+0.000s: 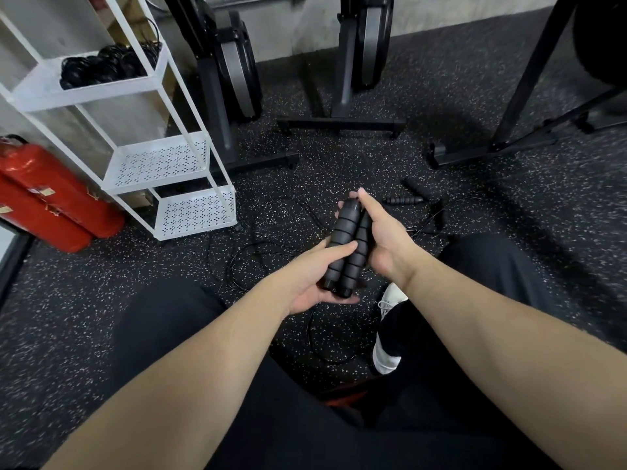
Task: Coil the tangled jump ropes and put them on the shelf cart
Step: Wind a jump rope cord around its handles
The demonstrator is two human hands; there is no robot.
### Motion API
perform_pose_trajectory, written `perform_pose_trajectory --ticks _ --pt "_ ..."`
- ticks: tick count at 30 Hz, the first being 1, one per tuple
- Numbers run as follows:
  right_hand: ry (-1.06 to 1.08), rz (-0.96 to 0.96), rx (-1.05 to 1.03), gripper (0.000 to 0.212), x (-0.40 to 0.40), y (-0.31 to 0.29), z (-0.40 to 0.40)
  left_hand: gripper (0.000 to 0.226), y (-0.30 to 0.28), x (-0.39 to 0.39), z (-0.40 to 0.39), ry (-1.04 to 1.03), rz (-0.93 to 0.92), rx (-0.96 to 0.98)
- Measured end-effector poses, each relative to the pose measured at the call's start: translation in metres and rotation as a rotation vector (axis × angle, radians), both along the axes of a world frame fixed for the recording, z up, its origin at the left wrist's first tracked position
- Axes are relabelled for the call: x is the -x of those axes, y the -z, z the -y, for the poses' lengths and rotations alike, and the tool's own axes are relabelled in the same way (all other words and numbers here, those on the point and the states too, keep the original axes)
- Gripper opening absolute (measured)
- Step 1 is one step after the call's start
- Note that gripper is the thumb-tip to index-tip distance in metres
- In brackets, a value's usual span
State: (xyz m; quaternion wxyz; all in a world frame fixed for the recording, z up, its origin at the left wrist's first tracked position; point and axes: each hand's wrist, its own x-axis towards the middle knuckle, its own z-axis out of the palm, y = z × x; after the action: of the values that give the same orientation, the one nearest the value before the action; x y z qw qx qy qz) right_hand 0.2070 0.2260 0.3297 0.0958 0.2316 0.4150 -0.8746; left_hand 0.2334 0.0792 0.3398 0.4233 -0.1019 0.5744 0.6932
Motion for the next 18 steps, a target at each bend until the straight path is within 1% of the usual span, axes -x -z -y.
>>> perform_pose_trajectory --ticks 2,4,6,8,11,13,15,16,18 --pt "0.003 -0.004 0.025 0.022 0.0 -0.003 0.0 0.039 -0.004 -0.001 0.001 0.023 0.073 -0.086" --pt "0.021 -0.014 0.055 0.021 0.001 -0.005 -0.003 0.042 -0.008 -0.001 0.003 0.025 0.099 -0.141" --pt "0.032 -0.006 0.073 0.02 0.001 -0.007 -0.005 0.045 -0.009 0.0 0.005 0.029 0.072 -0.151" --pt "0.012 0.025 0.017 0.028 0.001 -0.009 -0.005 0.044 -0.008 0.002 0.006 0.036 0.012 -0.124" --pt "-0.014 0.069 -0.175 0.05 0.003 -0.007 -0.007 0.033 -0.008 0.008 0.01 0.03 -0.089 -0.07" --pt "-0.01 0.154 -0.317 0.057 0.004 -0.005 -0.014 0.03 -0.011 0.013 0.016 0.03 -0.138 -0.025" --pt "0.011 0.236 -0.513 0.058 0.006 -0.001 -0.023 0.032 -0.014 0.018 0.024 0.049 -0.172 0.035" --pt "0.054 0.249 -0.618 0.055 0.007 0.003 -0.029 0.032 -0.015 0.02 0.029 0.065 -0.184 0.068" --pt "0.159 0.164 -0.762 0.046 0.01 0.006 -0.036 0.031 -0.017 0.023 0.035 0.105 -0.194 0.119"
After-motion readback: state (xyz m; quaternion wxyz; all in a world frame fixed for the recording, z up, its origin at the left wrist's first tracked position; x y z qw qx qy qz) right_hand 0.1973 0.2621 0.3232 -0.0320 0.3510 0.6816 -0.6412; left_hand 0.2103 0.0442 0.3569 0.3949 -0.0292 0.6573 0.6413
